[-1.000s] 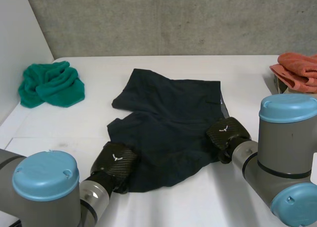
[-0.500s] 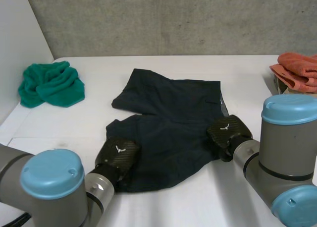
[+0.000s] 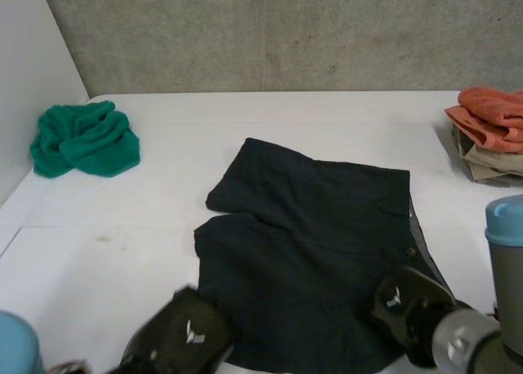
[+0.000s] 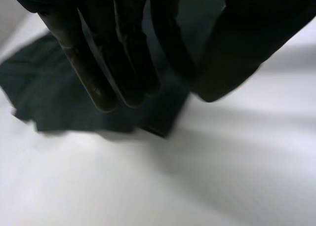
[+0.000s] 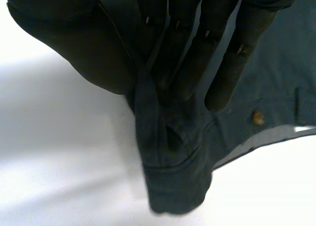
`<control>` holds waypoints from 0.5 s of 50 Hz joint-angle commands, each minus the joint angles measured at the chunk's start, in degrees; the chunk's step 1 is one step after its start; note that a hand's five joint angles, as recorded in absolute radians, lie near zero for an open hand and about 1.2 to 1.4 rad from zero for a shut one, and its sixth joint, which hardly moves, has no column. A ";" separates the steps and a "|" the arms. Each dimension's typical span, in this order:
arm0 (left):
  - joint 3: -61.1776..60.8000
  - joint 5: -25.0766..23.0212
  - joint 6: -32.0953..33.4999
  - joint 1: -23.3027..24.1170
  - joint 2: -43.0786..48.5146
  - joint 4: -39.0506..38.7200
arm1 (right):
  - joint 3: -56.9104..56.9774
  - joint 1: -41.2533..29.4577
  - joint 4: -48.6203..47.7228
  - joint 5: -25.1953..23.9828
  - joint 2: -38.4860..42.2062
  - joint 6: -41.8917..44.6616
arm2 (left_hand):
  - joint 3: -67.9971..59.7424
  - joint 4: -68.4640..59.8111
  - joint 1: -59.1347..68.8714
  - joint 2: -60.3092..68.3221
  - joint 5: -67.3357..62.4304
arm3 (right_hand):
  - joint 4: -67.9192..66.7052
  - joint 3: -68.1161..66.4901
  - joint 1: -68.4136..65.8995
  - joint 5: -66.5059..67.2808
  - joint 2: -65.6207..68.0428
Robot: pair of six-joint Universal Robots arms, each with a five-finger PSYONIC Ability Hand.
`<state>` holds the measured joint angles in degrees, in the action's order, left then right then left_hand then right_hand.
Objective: Fold the laundry.
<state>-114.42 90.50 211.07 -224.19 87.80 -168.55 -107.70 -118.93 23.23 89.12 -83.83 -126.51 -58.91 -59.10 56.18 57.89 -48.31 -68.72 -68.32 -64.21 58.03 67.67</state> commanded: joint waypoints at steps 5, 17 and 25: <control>0.17 6.00 -9.35 -1.60 5.89 -13.39 | 5.57 0.01 -16.28 2.89 11.05 -17.63 | 21.95 22.14 -19.22 -20.93 21.35 | -11.28 -11.68 -15.79 11.97 12.33; 0.87 5.65 -18.94 -1.77 10.01 -13.56 | 5.14 1.06 -24.28 5.18 11.23 -19.83 | 21.44 21.64 -18.72 -20.43 20.85 | -11.28 -11.68 -15.79 11.97 12.33; 1.75 5.39 -19.55 -1.16 13.53 -13.47 | 5.05 0.45 -25.34 5.18 11.67 -22.91 | 25.98 26.17 -23.25 -24.96 25.38 | -11.28 -11.68 -15.79 11.97 12.33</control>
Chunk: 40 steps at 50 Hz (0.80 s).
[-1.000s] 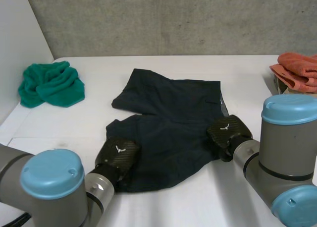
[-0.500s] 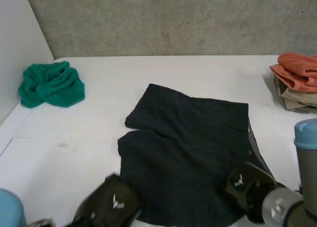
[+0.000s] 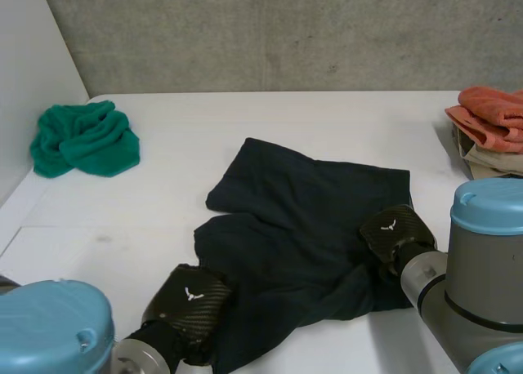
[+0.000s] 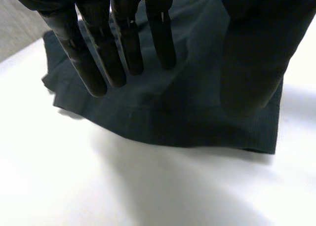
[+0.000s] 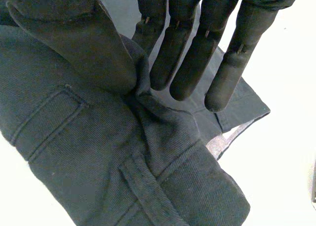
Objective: Fold the laundry.
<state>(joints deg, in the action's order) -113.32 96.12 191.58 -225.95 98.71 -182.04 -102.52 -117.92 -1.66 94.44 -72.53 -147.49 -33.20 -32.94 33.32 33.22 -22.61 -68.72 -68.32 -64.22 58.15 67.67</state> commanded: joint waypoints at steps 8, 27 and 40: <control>1.61 -0.32 -0.24 2.35 3.42 -0.16 | -0.23 -0.74 -0.63 -0.13 0.64 -2.02 | 2.63 2.37 -2.75 -2.65 2.04 | -11.28 -11.68 -15.78 11.85 12.33; 5.12 2.84 -0.24 6.13 12.48 -5.87 | -0.05 0.06 -0.80 0.13 0.55 -2.02 | -46.80 -47.06 46.68 46.78 -47.39 | -11.28 -11.68 -15.78 11.85 12.33; 1.96 8.66 3.18 6.49 -4.66 -7.66 | -2.95 0.06 6.21 1.71 -7.27 3.07 | -46.80 -47.06 46.68 46.78 -47.39 | -11.28 -11.68 -15.78 11.85 12.33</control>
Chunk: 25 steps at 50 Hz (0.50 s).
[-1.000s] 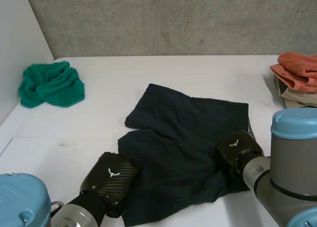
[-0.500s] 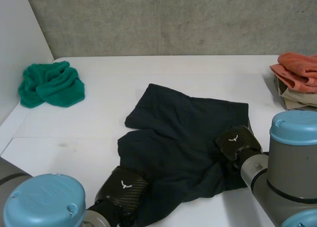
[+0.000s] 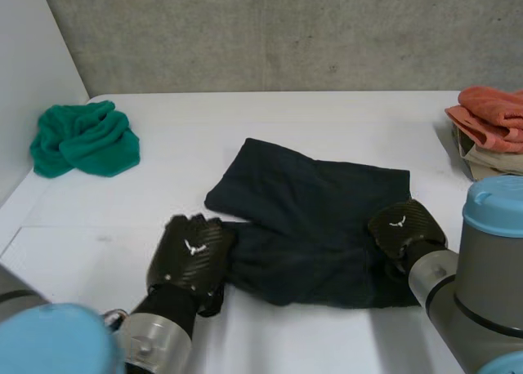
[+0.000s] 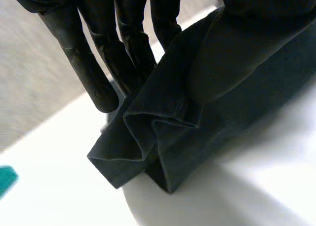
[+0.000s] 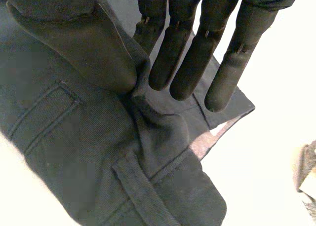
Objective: Fold the laundry.
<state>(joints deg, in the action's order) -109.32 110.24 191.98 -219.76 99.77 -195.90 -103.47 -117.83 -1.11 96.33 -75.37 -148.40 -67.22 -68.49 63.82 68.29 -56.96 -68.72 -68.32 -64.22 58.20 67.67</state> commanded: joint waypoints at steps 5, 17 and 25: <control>-3.00 -10.30 9.20 0.82 -9.76 21.51 | -7.00 0.06 19.90 -2.54 -9.53 15.48 | -12.78 -11.51 16.18 11.71 -13.04 | -11.28 -11.68 -15.78 11.80 12.33; 5.51 -12.24 12.37 1.27 -4.00 20.16 | -2.29 5.77 14.24 -5.62 -8.60 18.35 | -12.78 -11.51 16.18 11.71 -13.04 | -11.28 -11.68 -15.78 11.80 12.33; 20.25 -11.28 18.07 -7.52 14.36 0.65 | 10.38 4.98 2.62 -2.90 5.31 11.81 | -12.78 -11.51 16.18 11.71 -13.04 | -11.28 -11.68 -15.78 11.80 12.33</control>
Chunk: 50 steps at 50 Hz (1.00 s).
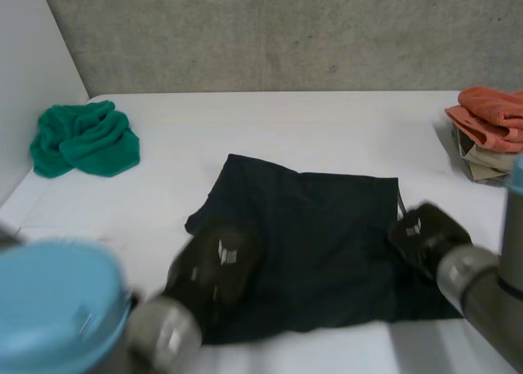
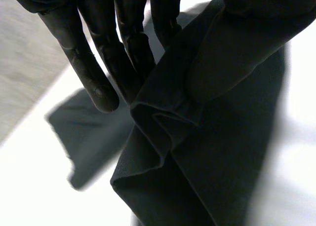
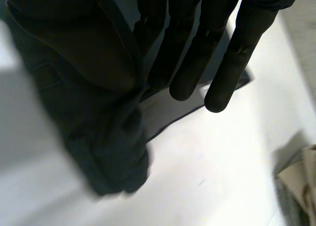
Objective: Fold the laundry.
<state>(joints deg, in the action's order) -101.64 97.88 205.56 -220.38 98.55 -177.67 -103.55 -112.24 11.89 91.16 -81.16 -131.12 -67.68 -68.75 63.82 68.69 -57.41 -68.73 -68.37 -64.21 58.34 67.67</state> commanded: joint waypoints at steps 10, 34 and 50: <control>35.35 3.99 10.74 -11.74 35.12 -28.43 | 27.24 -1.22 -29.99 7.37 28.59 -3.88 | -12.32 -11.25 16.18 11.31 -12.59 | -11.27 -11.63 -15.79 11.66 12.33; 29.43 3.11 3.99 -8.66 26.90 -29.05 | 23.14 1.40 -16.40 1.75 14.99 -18.46 | 57.68 58.75 -53.82 -58.69 57.41 | 58.73 58.37 54.21 -58.34 -57.67; 15.33 2.93 -4.37 -9.28 19.75 -29.13 | 12.76 10.03 -12.15 -9.42 22.45 -30.95 | 57.68 58.75 -53.82 -58.69 57.41 | 45.22 44.85 40.70 -44.82 -44.15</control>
<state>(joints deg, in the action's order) -85.05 100.80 202.95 -229.66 117.96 -206.80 -90.93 -102.38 7.03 82.88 -64.51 -162.17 -12.09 -11.65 10.70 12.00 -2.80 -16.49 -16.56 -15.52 6.94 16.48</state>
